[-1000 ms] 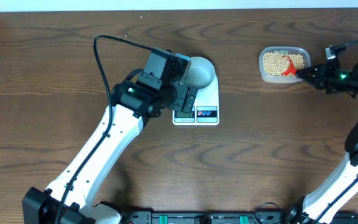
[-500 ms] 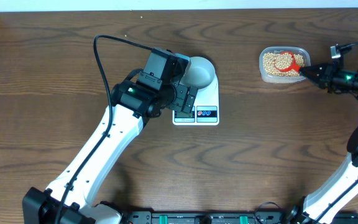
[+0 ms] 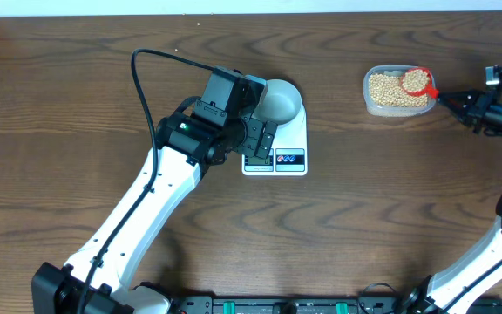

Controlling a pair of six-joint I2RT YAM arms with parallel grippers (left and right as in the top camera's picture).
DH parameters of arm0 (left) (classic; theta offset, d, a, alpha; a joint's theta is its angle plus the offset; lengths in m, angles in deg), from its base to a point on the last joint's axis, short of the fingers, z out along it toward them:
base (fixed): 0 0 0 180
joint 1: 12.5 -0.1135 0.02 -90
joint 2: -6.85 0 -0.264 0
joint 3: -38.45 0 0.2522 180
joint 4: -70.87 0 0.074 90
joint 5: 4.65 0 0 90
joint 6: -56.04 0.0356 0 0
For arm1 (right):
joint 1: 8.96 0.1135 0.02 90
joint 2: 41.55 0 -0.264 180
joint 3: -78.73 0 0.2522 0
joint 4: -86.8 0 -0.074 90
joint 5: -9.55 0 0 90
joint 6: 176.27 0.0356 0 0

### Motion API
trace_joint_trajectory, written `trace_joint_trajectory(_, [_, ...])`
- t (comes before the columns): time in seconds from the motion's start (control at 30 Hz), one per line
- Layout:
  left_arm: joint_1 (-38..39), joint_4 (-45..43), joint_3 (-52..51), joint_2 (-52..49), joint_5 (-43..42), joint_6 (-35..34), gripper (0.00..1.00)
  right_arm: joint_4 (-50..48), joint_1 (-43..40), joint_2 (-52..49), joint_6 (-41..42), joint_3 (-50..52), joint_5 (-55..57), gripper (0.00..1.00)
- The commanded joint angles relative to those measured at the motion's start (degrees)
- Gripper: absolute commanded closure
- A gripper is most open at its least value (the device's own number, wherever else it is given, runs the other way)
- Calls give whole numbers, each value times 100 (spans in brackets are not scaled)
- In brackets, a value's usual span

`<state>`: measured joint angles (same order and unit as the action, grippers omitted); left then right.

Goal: Scoop item into bowl and weigh 50g on scale
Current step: 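Scoop beans from tub with red scoop in right gripper, then carry filled red scoop left with right gripper over grey bowl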

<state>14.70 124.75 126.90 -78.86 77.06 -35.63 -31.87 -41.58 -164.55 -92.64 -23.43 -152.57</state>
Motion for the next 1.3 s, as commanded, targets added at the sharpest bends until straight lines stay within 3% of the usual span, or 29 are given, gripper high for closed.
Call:
trace_joint_trajectory(0.0, [-13, 17, 0, 74, -7, -11, 6, 61, -57, -74, -105, 2, -527, 99])
trace_joint_trajectory(0.6, [-13, 17, 0, 74, -7, -13, 6, 302, 55, -74, -157, 0, -1362, 99])
trace_joint_trajectory(1.27, [-13, 17, 0, 74, -7, -13, 6, 278, 1379, -9, 15, -149, -1696, 99])
